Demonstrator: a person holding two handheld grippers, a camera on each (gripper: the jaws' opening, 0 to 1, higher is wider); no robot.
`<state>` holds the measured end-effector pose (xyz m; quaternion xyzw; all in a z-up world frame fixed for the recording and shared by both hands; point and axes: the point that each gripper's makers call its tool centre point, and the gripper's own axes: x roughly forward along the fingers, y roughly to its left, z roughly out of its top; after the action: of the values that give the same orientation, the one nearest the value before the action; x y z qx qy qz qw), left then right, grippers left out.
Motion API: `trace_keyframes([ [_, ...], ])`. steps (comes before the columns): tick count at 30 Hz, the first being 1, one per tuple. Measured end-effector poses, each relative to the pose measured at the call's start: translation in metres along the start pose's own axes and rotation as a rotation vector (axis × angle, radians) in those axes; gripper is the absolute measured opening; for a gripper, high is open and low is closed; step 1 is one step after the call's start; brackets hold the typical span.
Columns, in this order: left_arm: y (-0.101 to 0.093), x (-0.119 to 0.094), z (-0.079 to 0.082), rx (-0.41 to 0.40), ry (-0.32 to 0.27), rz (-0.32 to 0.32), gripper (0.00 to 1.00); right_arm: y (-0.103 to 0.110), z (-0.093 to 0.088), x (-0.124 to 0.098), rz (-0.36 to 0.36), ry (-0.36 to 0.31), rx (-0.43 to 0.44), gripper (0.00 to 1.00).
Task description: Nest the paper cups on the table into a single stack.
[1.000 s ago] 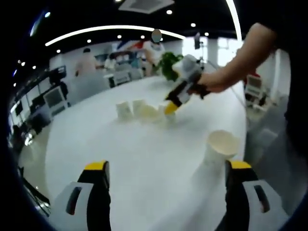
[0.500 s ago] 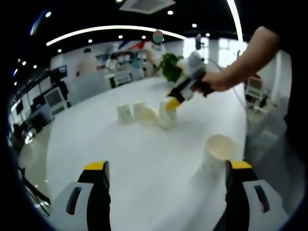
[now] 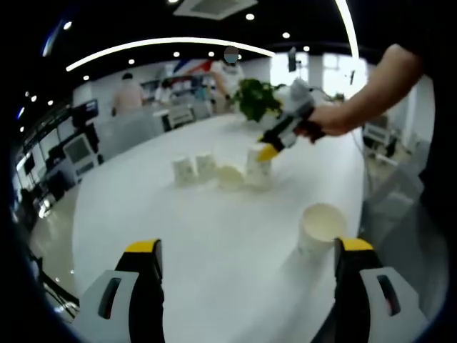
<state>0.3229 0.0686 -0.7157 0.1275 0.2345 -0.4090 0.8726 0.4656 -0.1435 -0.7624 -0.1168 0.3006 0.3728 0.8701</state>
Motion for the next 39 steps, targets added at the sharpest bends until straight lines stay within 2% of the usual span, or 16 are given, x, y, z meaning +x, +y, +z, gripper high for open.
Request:
trace_keyframes([
  [20,-0.006,-0.001,0.002,0.015,0.018,0.001,0.99,0.001,-0.003,-0.013,0.006,-0.022,0.021,0.35],
  [24,-0.005,-0.003,0.003,0.018,0.015,0.002,0.99,0.005,0.006,-0.019,0.015,-0.056,0.04,0.35],
  [39,-0.003,-0.007,0.001,0.005,0.011,0.018,0.99,0.026,0.037,-0.041,0.05,-0.151,-0.007,0.35],
])
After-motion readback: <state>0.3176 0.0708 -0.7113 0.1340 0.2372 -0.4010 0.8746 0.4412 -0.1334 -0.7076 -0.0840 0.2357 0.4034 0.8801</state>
